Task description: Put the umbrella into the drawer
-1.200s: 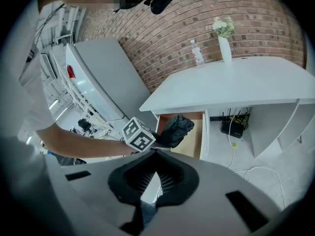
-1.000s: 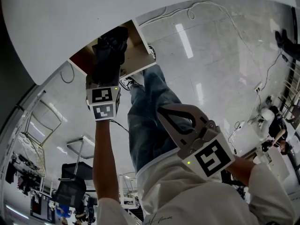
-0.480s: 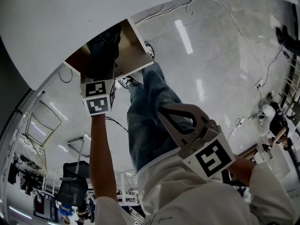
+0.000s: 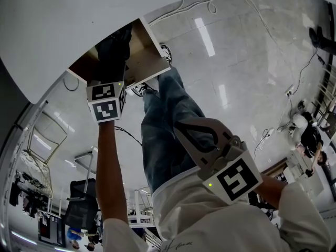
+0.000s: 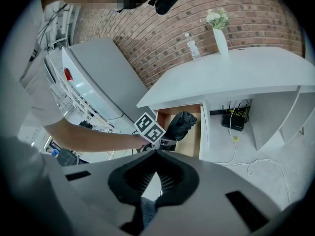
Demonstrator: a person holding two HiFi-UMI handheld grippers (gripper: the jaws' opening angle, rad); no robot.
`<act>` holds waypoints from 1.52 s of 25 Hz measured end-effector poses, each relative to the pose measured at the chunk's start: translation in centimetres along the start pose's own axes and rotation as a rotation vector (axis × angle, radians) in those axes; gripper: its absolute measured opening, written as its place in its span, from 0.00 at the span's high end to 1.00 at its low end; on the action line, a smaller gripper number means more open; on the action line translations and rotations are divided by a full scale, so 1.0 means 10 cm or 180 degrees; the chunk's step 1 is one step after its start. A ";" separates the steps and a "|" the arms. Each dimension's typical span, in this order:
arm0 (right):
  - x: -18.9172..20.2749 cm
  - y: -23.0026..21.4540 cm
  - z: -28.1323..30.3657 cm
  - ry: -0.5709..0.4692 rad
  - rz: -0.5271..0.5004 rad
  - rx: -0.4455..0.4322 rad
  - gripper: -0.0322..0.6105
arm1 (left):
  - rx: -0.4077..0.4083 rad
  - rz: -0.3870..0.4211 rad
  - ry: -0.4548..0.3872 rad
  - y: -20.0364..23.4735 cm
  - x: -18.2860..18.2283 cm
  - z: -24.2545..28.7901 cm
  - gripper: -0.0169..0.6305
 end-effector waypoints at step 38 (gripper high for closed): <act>0.12 -0.20 0.09 0.0189 0.0170 0.0085 0.94 | 0.0007 -0.0037 0.0146 0.23 0.08 0.64 0.58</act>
Point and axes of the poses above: the fingertips, and each gripper's own axes: z forward along the fingers, y to its left, x out of its underside, the point moved 4 cm from there along -z, backward along the fingers, and after that the axes turned 3 degrees about -x, right-handed, at the moved point
